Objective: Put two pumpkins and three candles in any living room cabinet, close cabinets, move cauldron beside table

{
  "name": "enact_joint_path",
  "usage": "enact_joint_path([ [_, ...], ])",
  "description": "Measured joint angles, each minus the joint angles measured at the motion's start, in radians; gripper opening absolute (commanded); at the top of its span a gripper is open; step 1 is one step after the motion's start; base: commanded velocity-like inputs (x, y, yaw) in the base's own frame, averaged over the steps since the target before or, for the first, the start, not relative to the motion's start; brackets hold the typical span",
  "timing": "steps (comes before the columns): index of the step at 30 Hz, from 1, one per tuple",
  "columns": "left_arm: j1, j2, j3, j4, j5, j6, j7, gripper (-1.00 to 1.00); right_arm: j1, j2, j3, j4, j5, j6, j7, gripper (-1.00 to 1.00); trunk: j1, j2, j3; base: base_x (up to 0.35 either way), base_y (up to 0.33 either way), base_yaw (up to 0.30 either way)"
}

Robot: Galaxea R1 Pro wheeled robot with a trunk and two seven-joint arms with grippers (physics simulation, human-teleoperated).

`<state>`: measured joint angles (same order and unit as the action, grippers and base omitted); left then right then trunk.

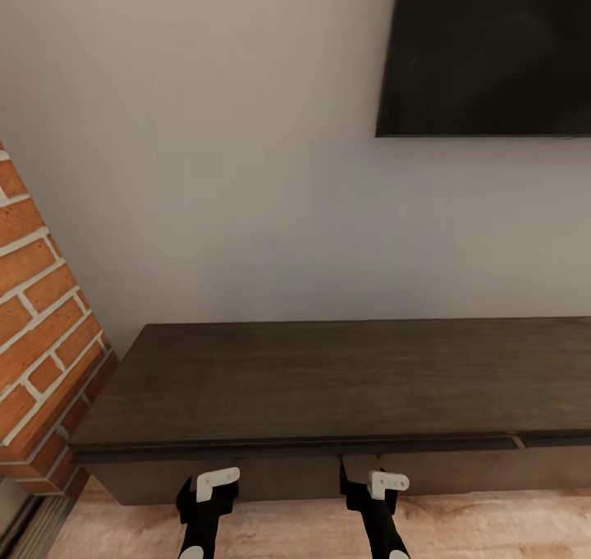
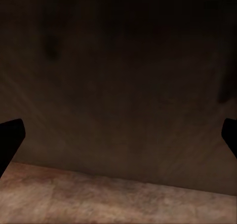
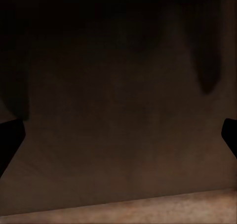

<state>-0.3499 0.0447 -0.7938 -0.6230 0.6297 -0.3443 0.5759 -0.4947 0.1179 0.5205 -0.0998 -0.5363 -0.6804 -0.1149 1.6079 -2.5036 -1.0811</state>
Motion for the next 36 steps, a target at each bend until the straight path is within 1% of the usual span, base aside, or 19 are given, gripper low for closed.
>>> enact_joint_path([
  [23, 0.000, 0.000, 0.000, 0.000, 0.000, -0.001, 0.001, 1.00, 0.000, 0.000, -0.001, 0.000, 0.000, 0.000, 0.000, 1.00, 0.000, 0.000, 0.000, 0.000, 0.000, 0.000],
  [27, 0.000, 0.000, 0.000, 0.000, 0.000, -0.001, 0.000, 1.00, 0.000, 0.000, -0.003, 0.000, 0.000, -0.001, 0.000, 1.00, 0.000, 0.000, 0.000, -0.210, 0.000, 0.000],
  [36, 0.000, 0.000, 0.000, -0.001, 0.000, -0.001, 0.000, 1.00, 0.000, 0.000, -0.003, 0.000, 0.000, -0.001, 0.001, 1.00, 0.001, 0.000, 0.000, -0.322, 0.000, 0.000],
])
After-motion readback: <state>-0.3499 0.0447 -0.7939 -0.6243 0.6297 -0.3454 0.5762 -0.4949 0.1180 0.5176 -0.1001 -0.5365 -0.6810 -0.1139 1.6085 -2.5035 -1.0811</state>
